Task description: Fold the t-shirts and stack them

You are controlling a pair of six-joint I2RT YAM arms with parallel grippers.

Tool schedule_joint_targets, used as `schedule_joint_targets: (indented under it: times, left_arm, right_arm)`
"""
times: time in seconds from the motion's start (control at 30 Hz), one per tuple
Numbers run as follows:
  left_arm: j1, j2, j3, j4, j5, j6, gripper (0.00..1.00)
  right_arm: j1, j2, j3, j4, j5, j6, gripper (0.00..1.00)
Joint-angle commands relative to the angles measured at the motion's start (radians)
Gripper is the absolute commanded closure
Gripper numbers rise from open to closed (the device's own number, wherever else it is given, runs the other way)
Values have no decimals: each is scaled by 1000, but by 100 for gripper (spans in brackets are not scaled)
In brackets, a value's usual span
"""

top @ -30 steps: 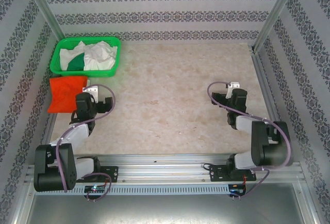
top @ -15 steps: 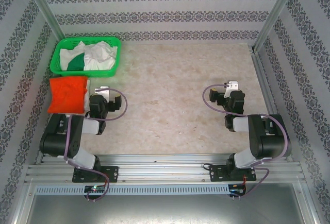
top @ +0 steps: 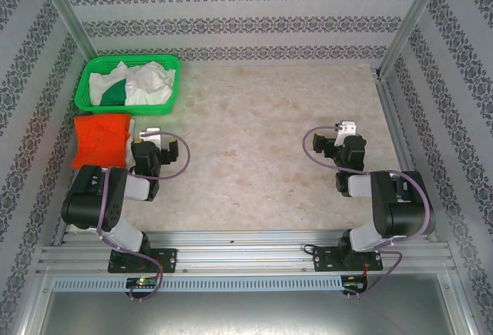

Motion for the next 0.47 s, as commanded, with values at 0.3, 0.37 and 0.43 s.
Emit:
schedule_joint_targets:
  times: [0.3, 0.37, 0.43]
  left_arm:
    - [13, -9, 29, 16, 64, 5, 0]
    - [13, -8, 26, 20, 64, 6, 0]
    - [13, -8, 25, 23, 64, 7, 0]
  right_arm:
    - [3, -3, 11, 35, -8, 0, 2]
    - [3, -4, 9, 38, -9, -1, 2]
    - [3, -5, 3, 46, -8, -1, 2]
